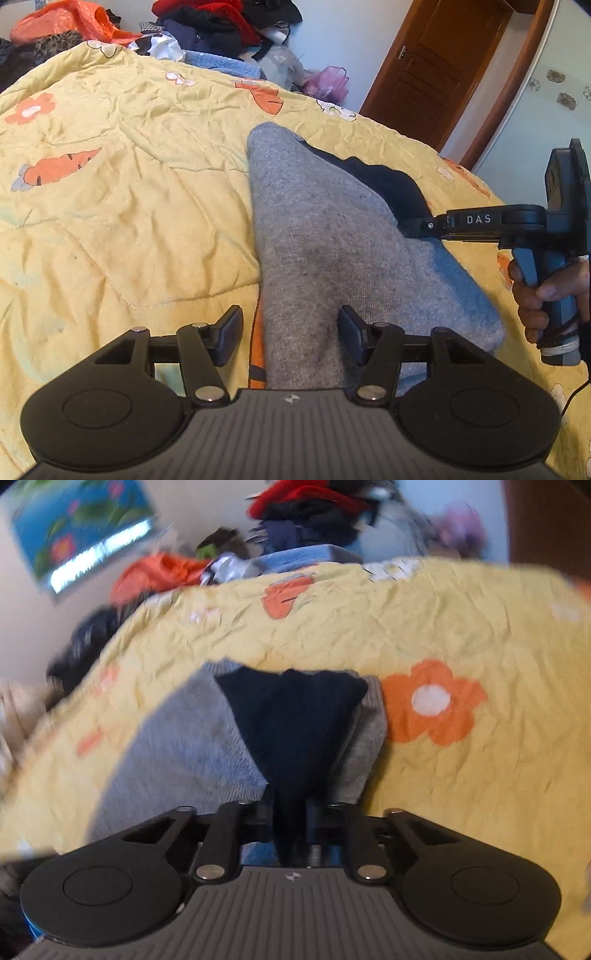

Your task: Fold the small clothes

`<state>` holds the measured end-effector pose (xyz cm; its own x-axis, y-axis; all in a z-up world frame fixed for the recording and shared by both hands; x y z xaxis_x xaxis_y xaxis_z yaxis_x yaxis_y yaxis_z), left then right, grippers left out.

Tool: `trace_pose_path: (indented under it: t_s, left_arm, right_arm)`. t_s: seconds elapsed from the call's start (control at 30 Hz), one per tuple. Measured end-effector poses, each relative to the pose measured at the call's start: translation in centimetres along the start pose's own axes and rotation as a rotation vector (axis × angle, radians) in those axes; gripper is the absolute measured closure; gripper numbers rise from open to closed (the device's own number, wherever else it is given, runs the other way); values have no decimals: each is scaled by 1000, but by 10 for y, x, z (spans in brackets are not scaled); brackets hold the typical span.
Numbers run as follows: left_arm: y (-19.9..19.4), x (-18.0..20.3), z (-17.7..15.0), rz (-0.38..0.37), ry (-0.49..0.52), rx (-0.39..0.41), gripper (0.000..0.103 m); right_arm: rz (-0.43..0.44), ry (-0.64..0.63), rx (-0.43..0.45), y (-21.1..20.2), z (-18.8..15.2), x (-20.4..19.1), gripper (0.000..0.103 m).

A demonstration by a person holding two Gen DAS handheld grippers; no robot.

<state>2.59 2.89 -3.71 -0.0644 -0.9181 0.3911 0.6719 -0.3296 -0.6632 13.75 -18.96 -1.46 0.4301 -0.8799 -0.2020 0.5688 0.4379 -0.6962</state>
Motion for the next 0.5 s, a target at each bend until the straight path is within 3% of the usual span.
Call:
trace_pose_path:
  t_s: [0.1, 0.2, 0.3, 0.37, 0.43, 0.5]
  left_arm:
    - [0, -2, -1, -5, 5, 5, 47]
    - [0, 0, -1, 0, 14, 7, 47]
    - [0, 0, 0, 0, 23, 8, 47]
    - [0, 1, -1, 6, 30, 11, 46]
    - [0, 3, -1, 15, 37, 14, 46]
    - [-1, 4, -2, 20, 47, 17, 46]
  right_arm:
    - [35, 99, 18, -5, -1, 19, 94]
    - [70, 169, 36, -9, -7, 22, 90]
    - [80, 226, 94, -23, -2, 22, 62]
    - [56, 277, 170, -33, 9, 27, 26]
    - [37, 288, 182, -30, 21, 30, 22]
    - [38, 265, 131, -14, 28, 25, 22]
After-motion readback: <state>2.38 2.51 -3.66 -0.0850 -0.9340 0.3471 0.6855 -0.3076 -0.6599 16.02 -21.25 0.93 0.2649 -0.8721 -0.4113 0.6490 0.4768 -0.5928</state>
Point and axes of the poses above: each gripper's, at about its wrist camera, not at the fingertips, and y roughly the way its jaws point, x to its right, z to its top, the point moved 7 cm from there along y, roughly the way its jaws point, and after that the axes turned 6 degrees about -y, right-handed, at the moved point
